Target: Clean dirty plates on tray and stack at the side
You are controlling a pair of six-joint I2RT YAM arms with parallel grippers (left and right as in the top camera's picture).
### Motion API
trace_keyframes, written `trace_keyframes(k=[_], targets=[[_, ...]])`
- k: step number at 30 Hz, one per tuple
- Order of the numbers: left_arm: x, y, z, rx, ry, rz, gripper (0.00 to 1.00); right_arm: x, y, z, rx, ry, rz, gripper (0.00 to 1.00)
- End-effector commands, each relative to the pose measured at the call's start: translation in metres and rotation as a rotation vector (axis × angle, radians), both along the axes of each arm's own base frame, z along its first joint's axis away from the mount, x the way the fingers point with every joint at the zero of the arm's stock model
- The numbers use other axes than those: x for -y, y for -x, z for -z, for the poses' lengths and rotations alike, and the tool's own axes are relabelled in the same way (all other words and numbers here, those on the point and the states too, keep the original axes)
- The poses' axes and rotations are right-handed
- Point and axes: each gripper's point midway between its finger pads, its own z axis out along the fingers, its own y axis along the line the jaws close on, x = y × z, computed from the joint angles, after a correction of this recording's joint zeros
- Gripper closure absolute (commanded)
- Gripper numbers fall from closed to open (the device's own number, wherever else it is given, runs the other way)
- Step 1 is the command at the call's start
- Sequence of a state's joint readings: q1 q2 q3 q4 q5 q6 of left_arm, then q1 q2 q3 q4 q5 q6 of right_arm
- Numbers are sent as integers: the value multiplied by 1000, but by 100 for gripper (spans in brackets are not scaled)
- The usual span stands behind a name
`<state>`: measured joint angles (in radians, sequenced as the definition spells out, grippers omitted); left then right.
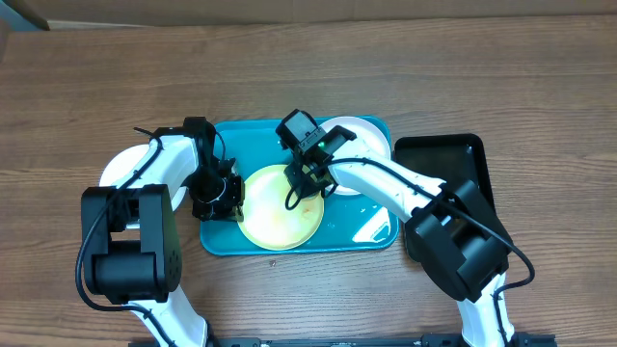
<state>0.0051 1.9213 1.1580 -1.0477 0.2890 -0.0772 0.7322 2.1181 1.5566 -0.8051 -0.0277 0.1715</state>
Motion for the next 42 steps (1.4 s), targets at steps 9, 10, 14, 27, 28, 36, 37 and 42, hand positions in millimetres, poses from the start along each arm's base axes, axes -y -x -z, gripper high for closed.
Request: trace_keyframes(k=[9, 10, 14, 27, 28, 36, 37, 42], targets=[[-3, 12, 12, -56, -32, 3, 96, -29, 78, 12, -282, -137, -142, 96], [-3, 12, 12, -56, -32, 3, 96, -35, 83, 10, -287, -155, -176, 96], [-3, 12, 12, -56, -32, 3, 96, -49, 83, 8, -246, -183, -207, 96], [-2, 13, 12, -58, -32, 5, 96, -11, -5, 1, -2, -62, 167, 96], [-2, 12, 12, -57, -32, 5, 96, -6, -8, 1, -15, -65, 221, 96], [-2, 12, 12, -56, -32, 7, 96, 13, 36, 8, -275, -31, 322, 96], [-2, 12, 12, -55, -32, 7, 96, 7, 47, 6, -309, -45, 271, 96], [-2, 12, 12, -54, -32, 7, 96, -28, 77, 1, -341, -111, 61, 96]])
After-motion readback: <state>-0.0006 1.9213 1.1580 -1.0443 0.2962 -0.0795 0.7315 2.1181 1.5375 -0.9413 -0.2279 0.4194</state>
